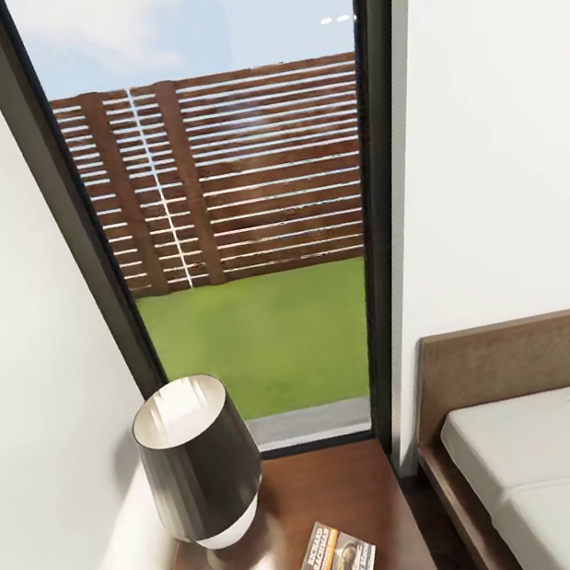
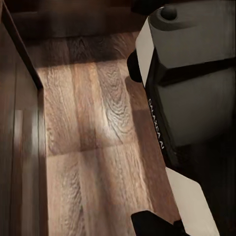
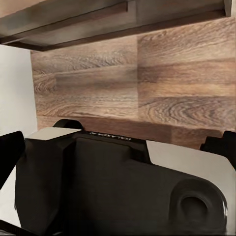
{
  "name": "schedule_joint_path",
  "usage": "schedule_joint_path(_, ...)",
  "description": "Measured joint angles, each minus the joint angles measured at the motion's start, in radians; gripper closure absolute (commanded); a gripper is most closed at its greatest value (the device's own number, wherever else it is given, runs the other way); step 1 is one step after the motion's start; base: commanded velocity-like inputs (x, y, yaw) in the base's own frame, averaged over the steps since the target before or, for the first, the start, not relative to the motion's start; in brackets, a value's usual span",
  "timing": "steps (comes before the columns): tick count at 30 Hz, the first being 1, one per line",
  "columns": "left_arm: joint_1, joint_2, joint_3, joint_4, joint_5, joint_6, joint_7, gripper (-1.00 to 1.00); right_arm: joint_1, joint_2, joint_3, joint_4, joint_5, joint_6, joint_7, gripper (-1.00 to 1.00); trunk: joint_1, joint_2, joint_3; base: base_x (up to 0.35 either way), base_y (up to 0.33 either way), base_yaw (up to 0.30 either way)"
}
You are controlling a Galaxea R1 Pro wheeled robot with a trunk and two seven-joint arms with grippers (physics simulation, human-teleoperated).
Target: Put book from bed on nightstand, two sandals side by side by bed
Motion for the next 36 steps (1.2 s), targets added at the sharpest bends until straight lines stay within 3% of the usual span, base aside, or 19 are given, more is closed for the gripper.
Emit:
schedule_joint_path(2, 0.034, 0.019, 0.000, 0.000, 0.000, 0.000, 0.000, -1.00, 0.026, 0.000, 0.000, -0.001, 0.000, 0.000, 0.000, -1.00, 0.000, 0.000, 0.000, 0.000, 0.000, 0.000)
schedule_joint_path(6, 0.045, 0.026, 0.001, -0.001, 0.000, -0.001, 0.000, -1.00, 0.034, 0.000, -0.001, -0.002, -0.003, 0.000, 0.000, -1.00, 0.000, 0.000, 0.000, 0.000, 0.000, 0.000)
schedule_joint_path(36, 0.048, 0.021, 0.002, -0.001, 0.001, -0.002, 0.002, -1.00, 0.036, 0.003, 0.000, -0.003, 0.002, -0.001, 0.000, -1.00, 0.000, 0.000, 0.000, 0.000, 0.000, 0.000)
